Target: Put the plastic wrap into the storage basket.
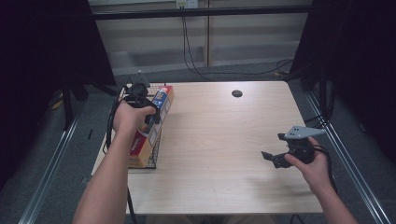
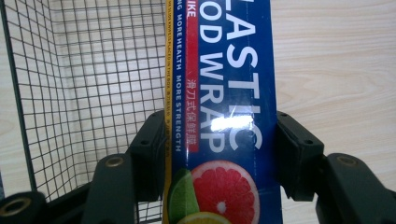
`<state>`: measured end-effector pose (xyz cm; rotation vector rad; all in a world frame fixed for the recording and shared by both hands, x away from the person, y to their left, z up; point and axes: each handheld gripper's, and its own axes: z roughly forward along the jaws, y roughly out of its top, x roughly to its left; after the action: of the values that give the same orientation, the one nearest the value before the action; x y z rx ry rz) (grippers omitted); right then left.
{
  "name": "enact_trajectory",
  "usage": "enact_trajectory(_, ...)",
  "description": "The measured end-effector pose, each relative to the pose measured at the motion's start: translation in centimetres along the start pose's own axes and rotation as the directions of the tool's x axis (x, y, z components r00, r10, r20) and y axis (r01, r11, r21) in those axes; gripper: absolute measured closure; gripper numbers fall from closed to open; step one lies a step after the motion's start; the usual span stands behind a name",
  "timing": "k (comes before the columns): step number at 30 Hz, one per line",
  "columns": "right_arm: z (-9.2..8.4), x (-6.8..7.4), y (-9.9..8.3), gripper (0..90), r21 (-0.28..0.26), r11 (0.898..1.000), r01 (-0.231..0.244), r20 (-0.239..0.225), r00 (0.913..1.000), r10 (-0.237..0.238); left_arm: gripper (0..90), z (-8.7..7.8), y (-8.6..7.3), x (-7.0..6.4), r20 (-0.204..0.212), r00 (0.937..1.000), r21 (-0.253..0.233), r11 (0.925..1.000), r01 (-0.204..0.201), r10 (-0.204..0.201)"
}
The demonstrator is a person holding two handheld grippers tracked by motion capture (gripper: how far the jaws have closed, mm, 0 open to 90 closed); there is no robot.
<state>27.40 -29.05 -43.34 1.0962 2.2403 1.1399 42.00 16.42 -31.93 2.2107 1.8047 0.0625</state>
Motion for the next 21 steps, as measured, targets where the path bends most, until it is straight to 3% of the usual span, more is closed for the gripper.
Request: enact_trajectory(21,0.2,0.0,0.0,3.6,0.0,1.0,-0.002,-0.002,1.0,0.002,44.1,-0.6,-0.6,2.1,-0.021,0.9988,-0.02,0.9988,0.044,-0.045)
